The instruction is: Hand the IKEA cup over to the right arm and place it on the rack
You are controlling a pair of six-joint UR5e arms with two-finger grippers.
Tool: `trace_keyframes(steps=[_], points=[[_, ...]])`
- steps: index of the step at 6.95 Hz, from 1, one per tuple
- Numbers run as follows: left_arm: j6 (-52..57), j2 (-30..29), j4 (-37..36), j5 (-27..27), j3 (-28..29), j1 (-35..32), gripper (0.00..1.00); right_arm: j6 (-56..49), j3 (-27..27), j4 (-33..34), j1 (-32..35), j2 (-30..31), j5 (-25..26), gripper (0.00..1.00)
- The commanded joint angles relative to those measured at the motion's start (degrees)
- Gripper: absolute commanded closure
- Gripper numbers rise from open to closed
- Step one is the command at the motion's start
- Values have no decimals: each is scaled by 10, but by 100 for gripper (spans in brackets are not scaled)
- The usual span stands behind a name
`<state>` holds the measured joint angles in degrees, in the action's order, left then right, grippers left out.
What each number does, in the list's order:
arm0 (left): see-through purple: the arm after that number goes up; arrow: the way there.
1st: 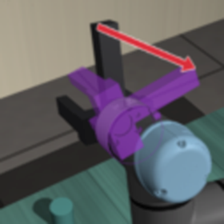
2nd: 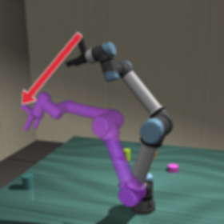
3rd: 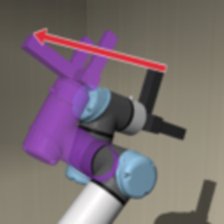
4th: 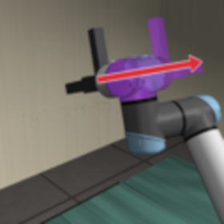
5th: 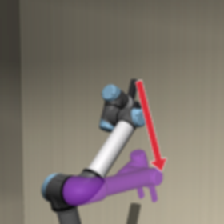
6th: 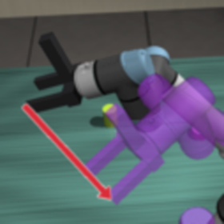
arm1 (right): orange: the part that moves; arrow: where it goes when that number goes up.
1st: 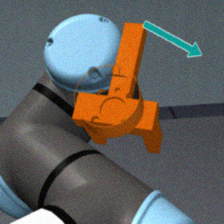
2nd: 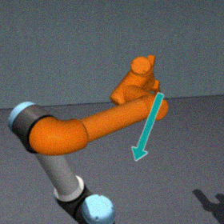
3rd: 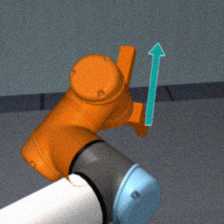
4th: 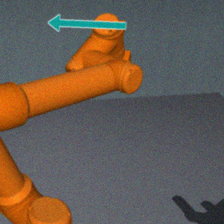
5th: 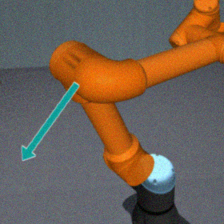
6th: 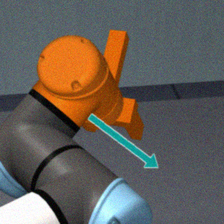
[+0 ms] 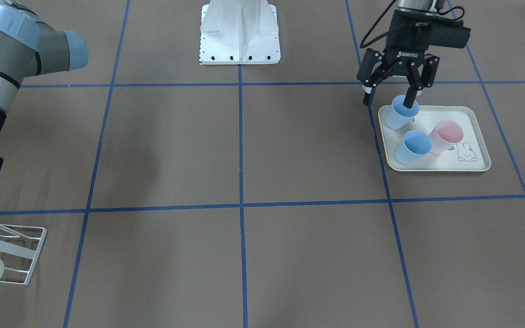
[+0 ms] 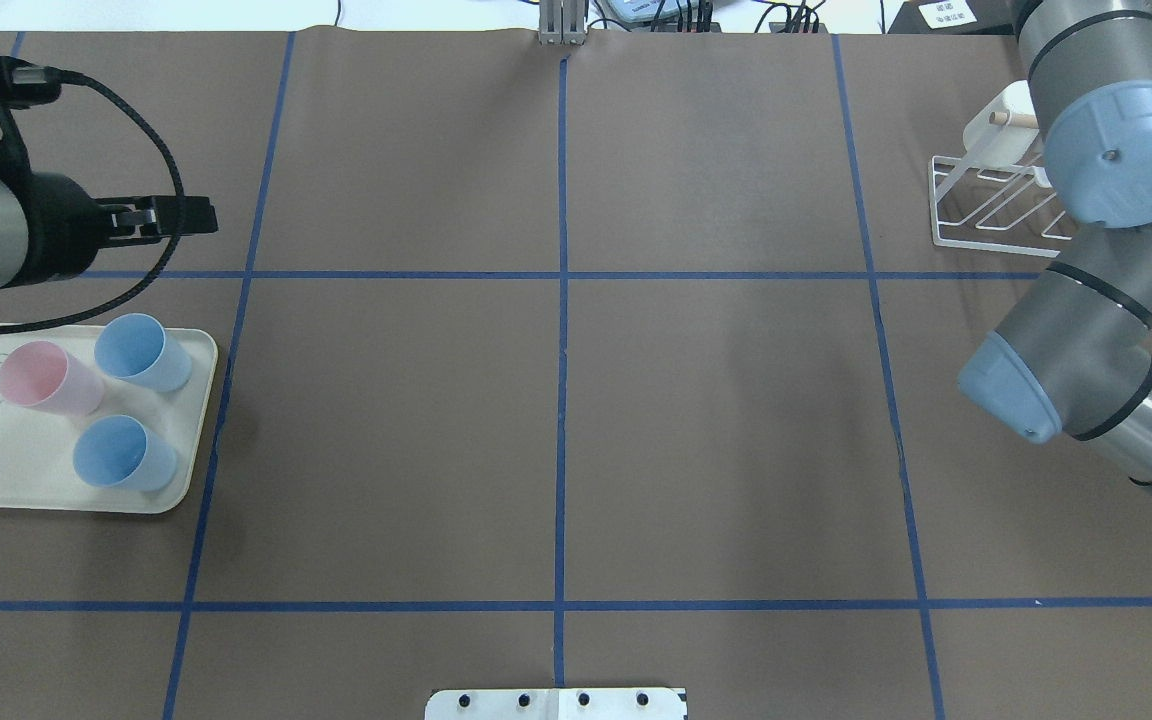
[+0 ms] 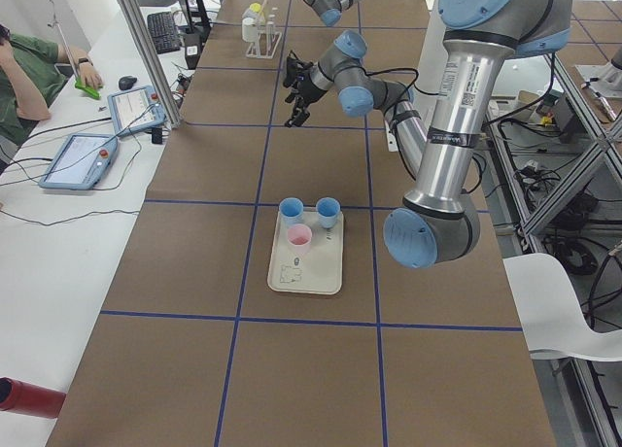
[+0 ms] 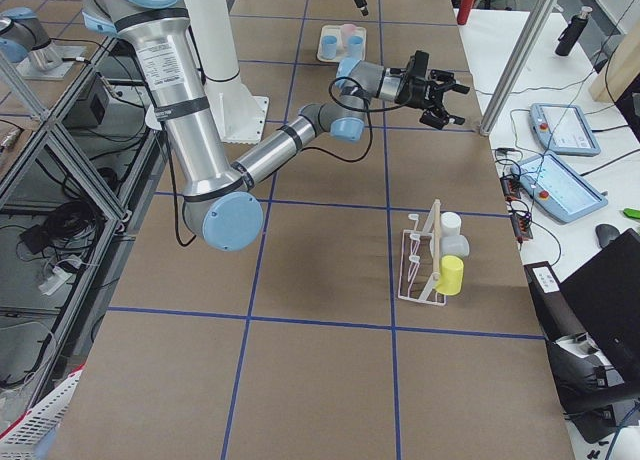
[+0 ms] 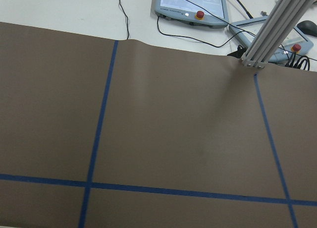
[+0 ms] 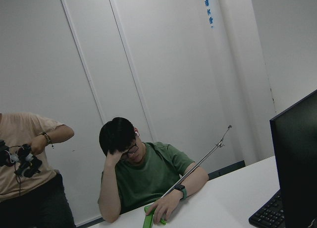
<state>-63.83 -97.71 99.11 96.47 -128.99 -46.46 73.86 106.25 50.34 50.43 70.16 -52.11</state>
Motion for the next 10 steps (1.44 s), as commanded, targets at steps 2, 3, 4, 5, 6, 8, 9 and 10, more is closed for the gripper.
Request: trace_keyframes(steps=[2, 3, 4, 5, 6, 8, 9, 10], points=[[149, 51, -127, 144, 1, -75, 0, 120, 60, 6, -9, -1, -139, 0], [198, 53, -147, 188, 21, -99, 0, 157, 65, 5, -14, -1, -186, 0], [259, 53, -146, 256, 57, -141, 0, 221, 87, 6, -23, -14, -245, 0], [315, 56, -146, 295, 80, -173, 0, 257, 101, 6, -28, -20, -308, 0], [358, 61, -146, 332, 116, -194, 0, 262, 101, 6, -42, -20, -338, 0], [391, 58, -139, 356, 185, -203, 0, 309, 101, 5, -75, -32, -343, 0], [409, 58, -139, 357, 207, -203, 0, 312, 101, 4, -89, -40, -343, 0], [412, 54, -131, 356, 230, -203, 0, 312, 99, 4, -103, -42, -343, 0]])
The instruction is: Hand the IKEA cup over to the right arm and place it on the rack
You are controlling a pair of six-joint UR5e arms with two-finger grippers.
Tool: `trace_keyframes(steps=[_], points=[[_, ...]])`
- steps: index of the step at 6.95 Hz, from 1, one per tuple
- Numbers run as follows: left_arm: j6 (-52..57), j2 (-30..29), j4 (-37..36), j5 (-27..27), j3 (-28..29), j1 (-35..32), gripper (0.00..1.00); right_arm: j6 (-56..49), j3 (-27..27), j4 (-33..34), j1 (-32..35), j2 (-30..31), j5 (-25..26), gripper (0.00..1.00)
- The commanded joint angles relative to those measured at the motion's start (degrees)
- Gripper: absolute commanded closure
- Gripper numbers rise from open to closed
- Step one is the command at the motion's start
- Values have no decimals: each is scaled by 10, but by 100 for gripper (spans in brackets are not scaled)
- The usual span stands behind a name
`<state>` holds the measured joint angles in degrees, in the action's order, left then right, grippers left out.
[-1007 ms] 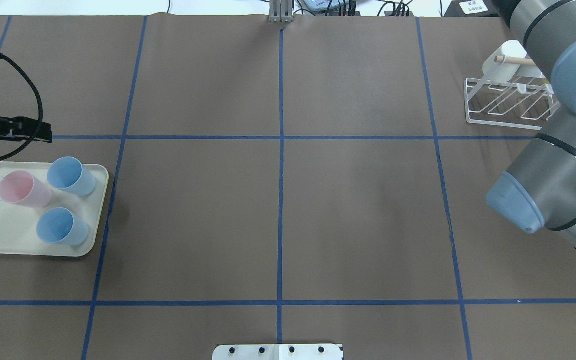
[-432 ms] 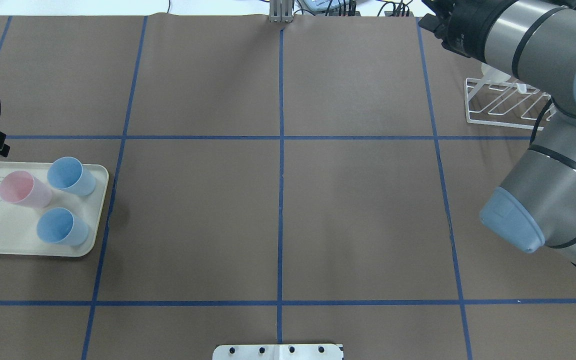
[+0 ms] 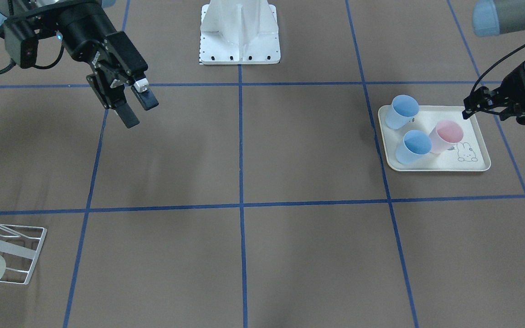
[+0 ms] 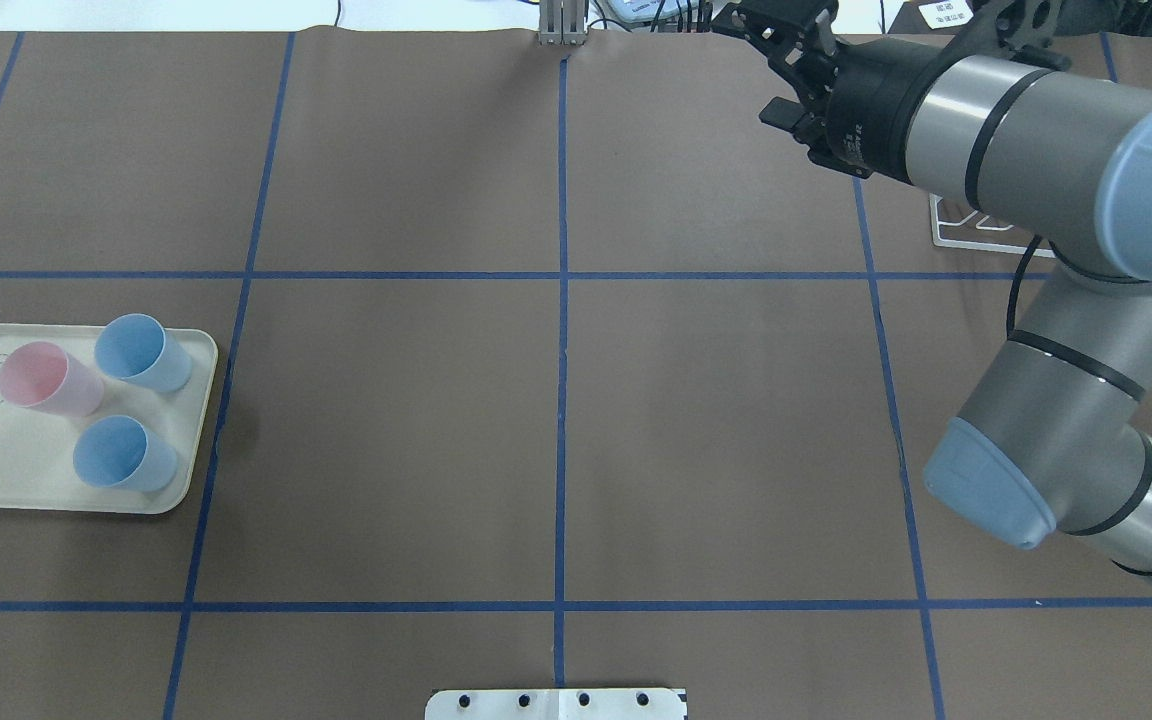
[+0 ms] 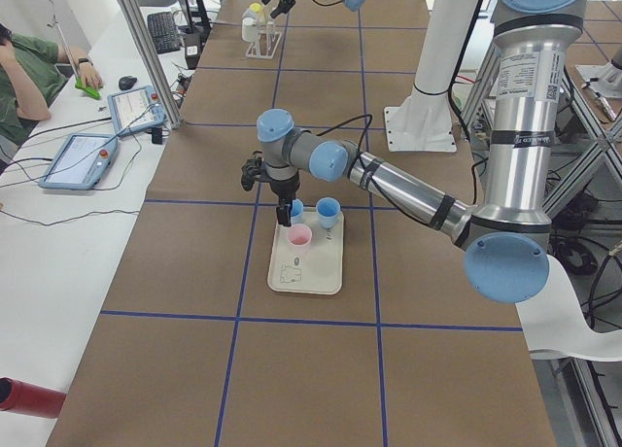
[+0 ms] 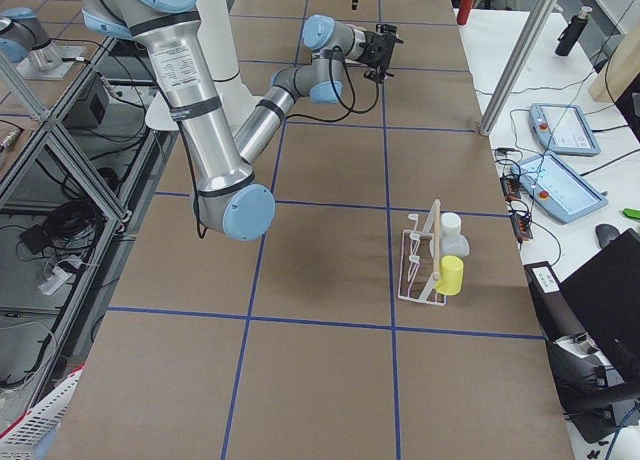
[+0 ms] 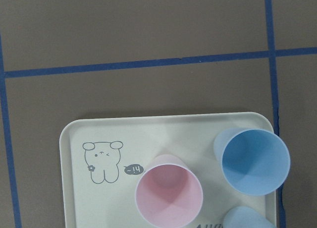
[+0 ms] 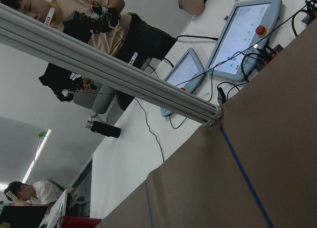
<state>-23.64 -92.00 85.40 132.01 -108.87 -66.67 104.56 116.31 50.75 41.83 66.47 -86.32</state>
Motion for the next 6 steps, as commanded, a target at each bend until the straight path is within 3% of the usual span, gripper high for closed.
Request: trace_keyframes(steps=[1, 6], points=[[9, -5, 27, 2, 51, 1, 0, 4, -3, -3, -22, -5, 0, 0], [3, -7, 63, 9, 99, 4, 0, 3, -5, -7, -30, -5, 0, 0]])
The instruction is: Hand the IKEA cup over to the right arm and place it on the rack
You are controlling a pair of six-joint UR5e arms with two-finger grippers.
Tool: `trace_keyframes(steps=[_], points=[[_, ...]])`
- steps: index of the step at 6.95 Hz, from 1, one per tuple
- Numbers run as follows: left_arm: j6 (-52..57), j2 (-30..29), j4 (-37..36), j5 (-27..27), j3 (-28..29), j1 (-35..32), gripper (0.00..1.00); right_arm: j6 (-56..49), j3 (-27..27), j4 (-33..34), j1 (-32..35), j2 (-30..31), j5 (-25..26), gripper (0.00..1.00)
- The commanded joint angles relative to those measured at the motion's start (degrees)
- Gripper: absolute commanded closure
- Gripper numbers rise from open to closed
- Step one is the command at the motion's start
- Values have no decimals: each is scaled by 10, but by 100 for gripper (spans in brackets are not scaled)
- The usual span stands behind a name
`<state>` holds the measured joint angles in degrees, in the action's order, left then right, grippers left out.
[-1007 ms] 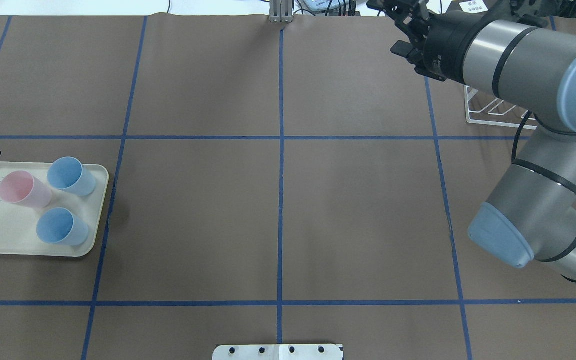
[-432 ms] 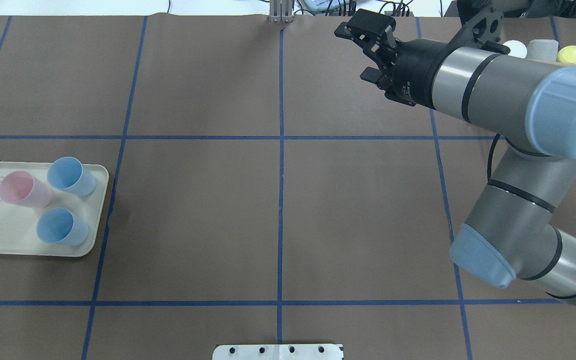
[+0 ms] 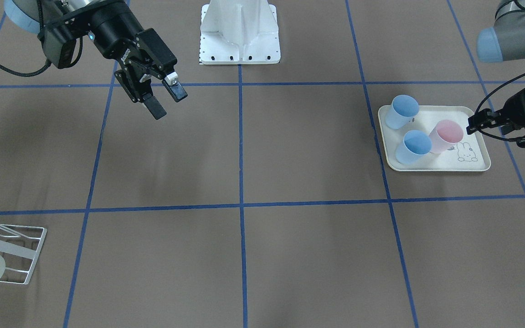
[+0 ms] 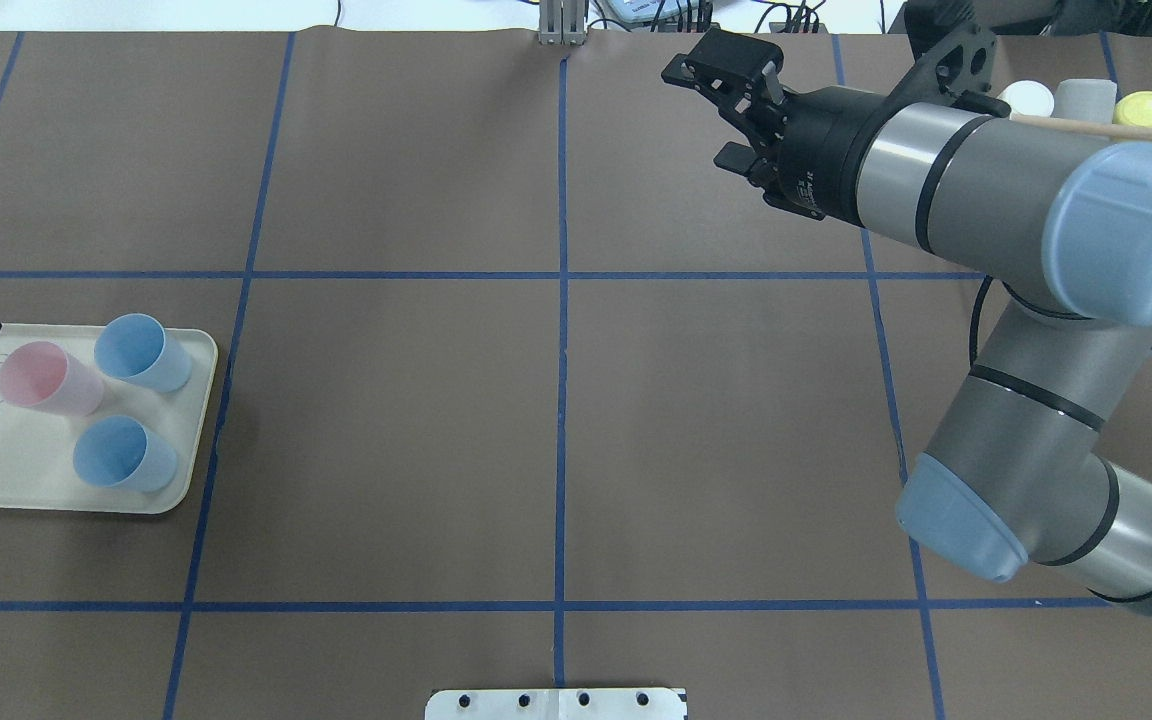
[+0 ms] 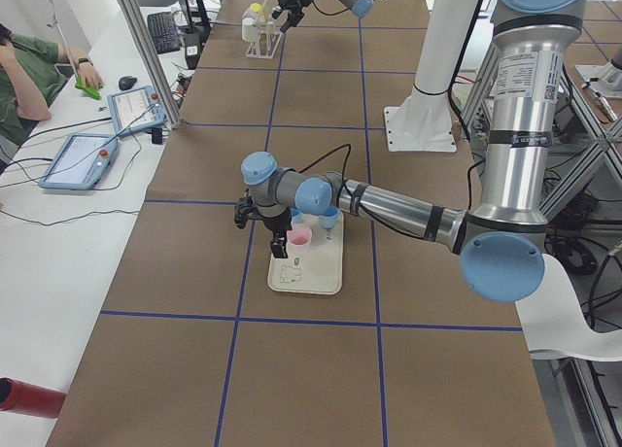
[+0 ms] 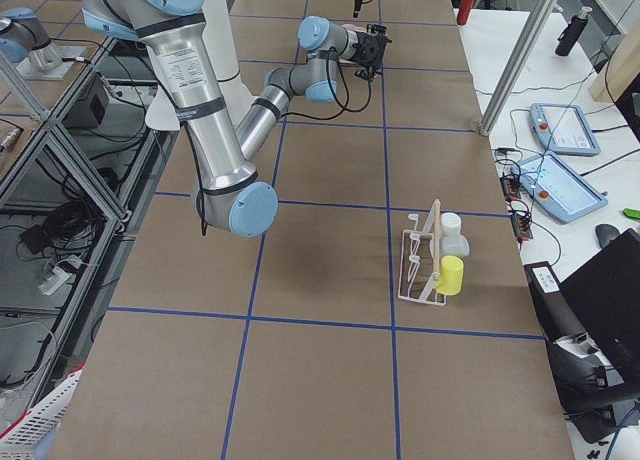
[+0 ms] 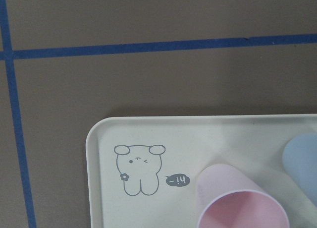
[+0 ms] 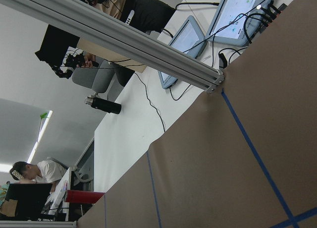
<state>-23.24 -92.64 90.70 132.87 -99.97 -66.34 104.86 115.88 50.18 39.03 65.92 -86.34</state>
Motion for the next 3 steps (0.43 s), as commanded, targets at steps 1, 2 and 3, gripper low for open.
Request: trace_keyframes(steps=[1, 2, 3], points=[[0, -2, 30, 0, 29, 5, 0, 0, 0, -1, -4, 0, 0, 0], [-9, -2, 39, 0, 35, 16, 0, 0, 0, -1, -4, 1, 1, 0], [-39, -3, 47, 3, 30, 30, 0, 0, 0, -1, -4, 1, 1, 0]])
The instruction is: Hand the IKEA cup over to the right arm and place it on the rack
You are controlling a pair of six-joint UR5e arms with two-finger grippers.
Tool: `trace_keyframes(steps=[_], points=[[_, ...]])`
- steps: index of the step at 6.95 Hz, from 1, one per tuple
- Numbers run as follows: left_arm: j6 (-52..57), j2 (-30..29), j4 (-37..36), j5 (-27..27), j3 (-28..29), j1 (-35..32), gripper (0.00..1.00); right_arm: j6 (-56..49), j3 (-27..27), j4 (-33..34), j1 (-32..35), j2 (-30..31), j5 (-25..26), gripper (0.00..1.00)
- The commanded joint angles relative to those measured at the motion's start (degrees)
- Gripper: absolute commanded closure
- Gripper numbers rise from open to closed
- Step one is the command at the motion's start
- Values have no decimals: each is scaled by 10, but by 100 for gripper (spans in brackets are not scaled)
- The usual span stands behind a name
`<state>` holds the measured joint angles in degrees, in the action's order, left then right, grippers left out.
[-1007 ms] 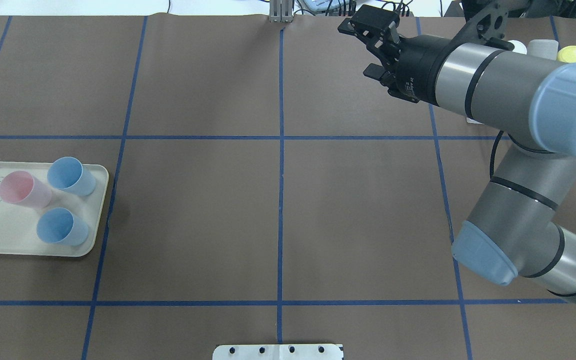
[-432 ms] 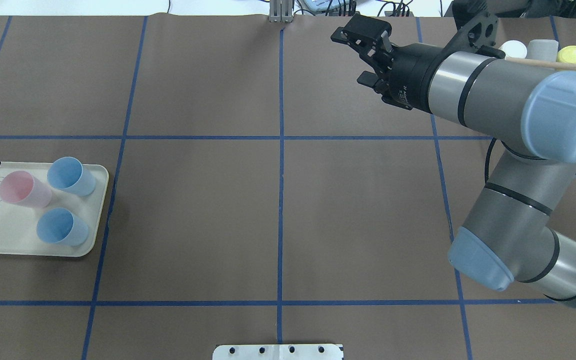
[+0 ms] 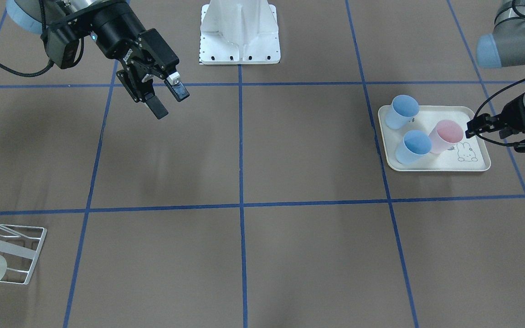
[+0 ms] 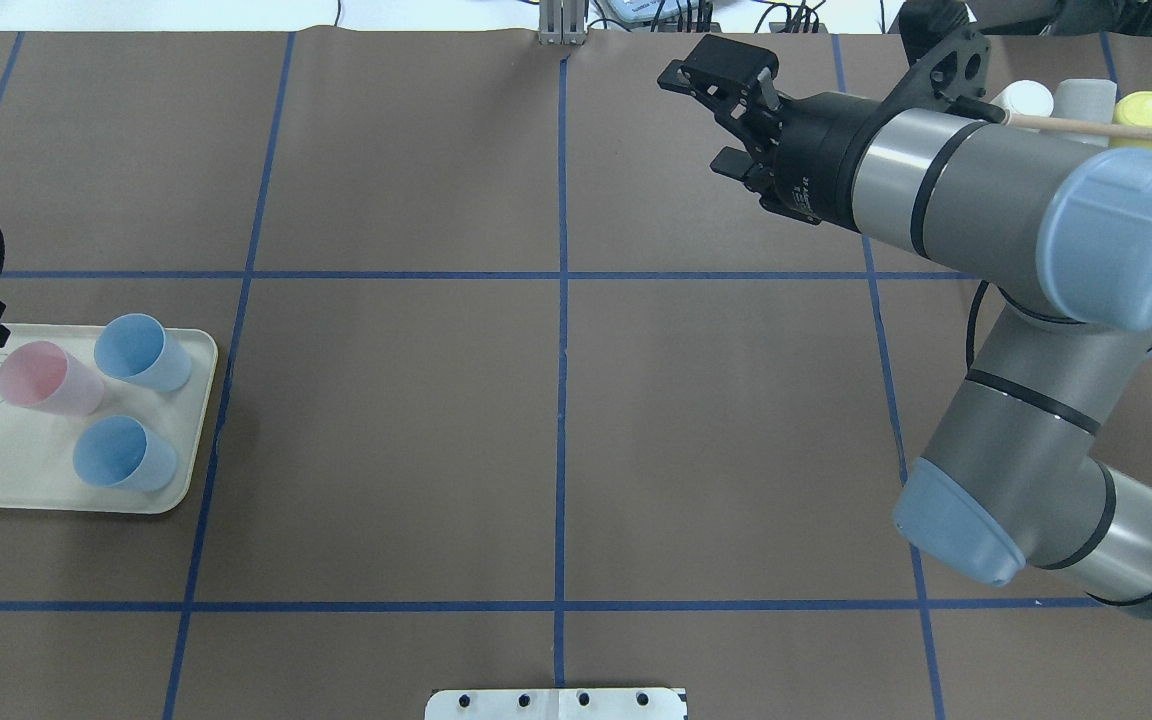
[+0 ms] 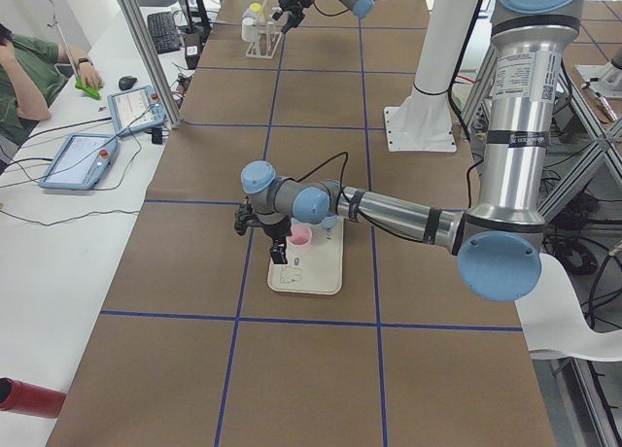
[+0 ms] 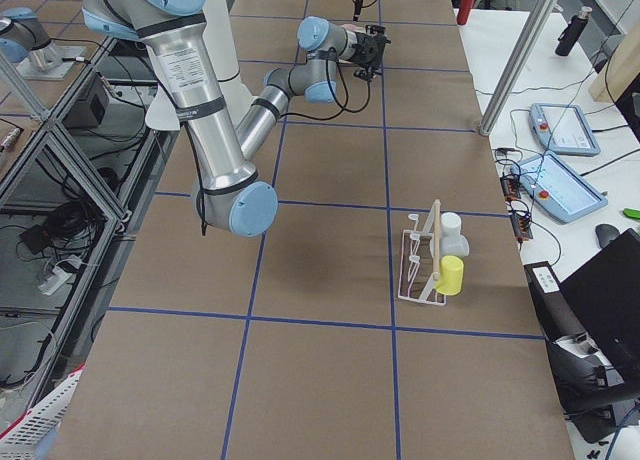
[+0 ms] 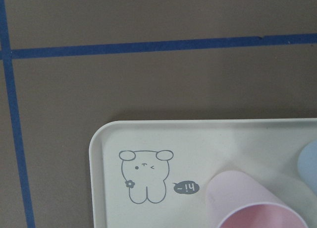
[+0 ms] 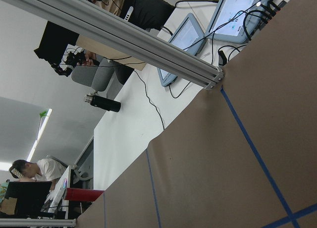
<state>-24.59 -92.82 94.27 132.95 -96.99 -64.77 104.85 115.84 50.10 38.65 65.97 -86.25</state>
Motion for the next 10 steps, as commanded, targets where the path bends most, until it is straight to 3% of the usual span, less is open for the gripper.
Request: trace_keyframes(steps=[1, 5, 6, 7, 10], points=[[-37, 1, 30, 6, 4, 19, 0, -1, 0, 0, -1, 2, -1, 0], [-37, 7, 33, 1, 12, 52, 1, -1, 1, -1, -1, 6, -1, 0], [-39, 7, 33, 5, 11, 53, 34, -2, 0, -1, -1, 6, -1, 0], [-37, 9, 32, 5, 9, 52, 99, -2, 1, -1, -1, 6, -1, 0], [-38, 17, 19, 25, -13, 21, 100, -4, -4, -1, -5, 4, -1, 0]])
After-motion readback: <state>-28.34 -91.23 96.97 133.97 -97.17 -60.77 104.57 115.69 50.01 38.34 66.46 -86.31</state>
